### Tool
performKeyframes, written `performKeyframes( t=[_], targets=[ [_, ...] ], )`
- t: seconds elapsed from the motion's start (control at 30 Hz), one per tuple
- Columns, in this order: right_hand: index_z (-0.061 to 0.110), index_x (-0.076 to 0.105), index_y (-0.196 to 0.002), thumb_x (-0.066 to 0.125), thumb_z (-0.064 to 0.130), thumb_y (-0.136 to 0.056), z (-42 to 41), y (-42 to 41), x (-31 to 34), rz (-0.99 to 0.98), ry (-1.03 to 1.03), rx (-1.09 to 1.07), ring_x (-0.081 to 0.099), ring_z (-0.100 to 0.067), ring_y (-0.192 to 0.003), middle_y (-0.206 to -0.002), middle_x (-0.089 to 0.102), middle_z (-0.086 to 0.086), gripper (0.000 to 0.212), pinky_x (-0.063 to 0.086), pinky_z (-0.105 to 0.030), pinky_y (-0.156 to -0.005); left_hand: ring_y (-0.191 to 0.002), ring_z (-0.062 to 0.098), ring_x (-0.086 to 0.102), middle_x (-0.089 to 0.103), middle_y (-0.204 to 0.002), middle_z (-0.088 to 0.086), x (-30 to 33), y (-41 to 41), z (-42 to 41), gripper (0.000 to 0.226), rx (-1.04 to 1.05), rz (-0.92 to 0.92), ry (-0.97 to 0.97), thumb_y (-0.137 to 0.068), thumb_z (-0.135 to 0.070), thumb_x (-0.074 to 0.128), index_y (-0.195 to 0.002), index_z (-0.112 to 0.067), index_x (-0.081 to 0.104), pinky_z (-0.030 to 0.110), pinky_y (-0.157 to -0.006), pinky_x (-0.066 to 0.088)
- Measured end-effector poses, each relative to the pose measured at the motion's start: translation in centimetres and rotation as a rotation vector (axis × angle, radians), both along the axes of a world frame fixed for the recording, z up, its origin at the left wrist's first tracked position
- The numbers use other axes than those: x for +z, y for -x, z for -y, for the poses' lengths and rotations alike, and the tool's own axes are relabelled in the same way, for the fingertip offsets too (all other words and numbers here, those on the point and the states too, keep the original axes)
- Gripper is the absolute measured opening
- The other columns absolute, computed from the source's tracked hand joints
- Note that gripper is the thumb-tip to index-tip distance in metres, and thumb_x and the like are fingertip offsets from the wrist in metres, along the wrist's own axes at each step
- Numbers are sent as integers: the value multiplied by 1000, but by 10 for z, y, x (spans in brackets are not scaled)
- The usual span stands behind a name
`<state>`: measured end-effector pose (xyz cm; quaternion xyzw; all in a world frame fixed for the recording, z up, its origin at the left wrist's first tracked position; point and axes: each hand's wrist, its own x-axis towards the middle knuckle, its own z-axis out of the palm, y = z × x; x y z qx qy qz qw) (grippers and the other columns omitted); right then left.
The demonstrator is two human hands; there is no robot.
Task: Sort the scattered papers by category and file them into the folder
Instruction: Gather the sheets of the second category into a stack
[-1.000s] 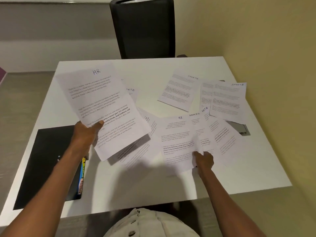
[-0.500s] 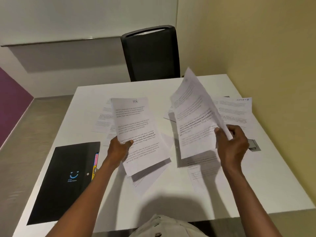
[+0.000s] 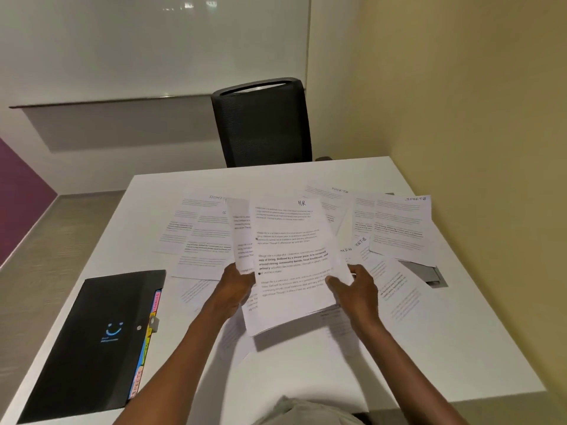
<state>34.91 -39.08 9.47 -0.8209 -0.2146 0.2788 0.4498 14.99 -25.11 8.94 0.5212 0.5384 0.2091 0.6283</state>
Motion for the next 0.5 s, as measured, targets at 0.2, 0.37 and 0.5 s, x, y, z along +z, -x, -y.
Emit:
performKeyframes(
  t=[0.2,0.37,0.5],
  targets=[
    [12,53,-123,84,44,-67,3,-43,21,-24,212,359,62,-19,-104,-118,63,-1,72,50,-34,-86,-55,19,50,72,-82,18,-1,5,1,7,-69,81,1,-88,-11,74,-92,-6,72,24,-50,36],
    [11,51,-130,85,33,-72,-17,-58,37,-347,-134,355,68,-16,-103,-119,68,-1,71,55,-27,-85,-76,29,63,73,-104,21,1,3,7,36,-220,197,-3,-82,-23,81,-113,-7,71,39,-71,45],
    [14,60,-119,81,9,-75,-31,-33,23,-414,-203,386,68,-16,-105,-113,71,2,49,53,-35,-94,-68,21,63,69,-73,10,6,-2,15,25,-335,162,4,-95,-12,65,-73,-21,75,35,-67,53]
  ],
)
